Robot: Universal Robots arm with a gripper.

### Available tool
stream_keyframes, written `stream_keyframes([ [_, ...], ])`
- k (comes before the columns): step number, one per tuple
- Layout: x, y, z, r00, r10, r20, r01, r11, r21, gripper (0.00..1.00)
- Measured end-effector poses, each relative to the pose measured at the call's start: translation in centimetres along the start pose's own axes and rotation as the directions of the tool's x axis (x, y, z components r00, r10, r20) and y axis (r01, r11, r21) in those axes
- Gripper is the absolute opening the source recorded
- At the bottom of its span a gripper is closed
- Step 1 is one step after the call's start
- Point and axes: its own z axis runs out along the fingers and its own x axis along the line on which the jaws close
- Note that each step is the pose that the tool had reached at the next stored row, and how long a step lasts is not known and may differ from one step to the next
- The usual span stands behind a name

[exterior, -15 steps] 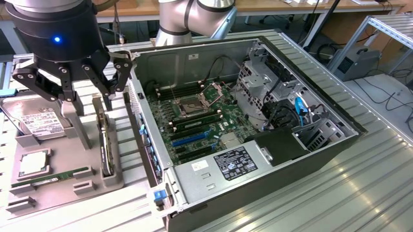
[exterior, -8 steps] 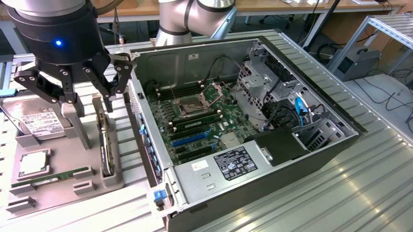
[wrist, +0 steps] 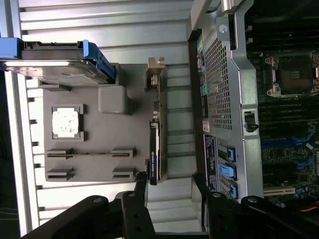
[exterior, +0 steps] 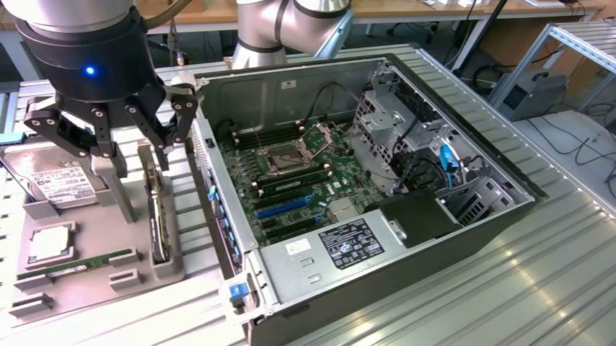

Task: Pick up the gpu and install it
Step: 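Pick up the gpu and move the gpu toward the slot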

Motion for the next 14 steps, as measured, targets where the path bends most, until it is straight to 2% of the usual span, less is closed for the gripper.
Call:
stream_keyframes([
  [14, 0.0, -0.05, 1.07, 1.0, 0.0, 0.0, 0.0, 1.0, 0.0, 0.48],
])
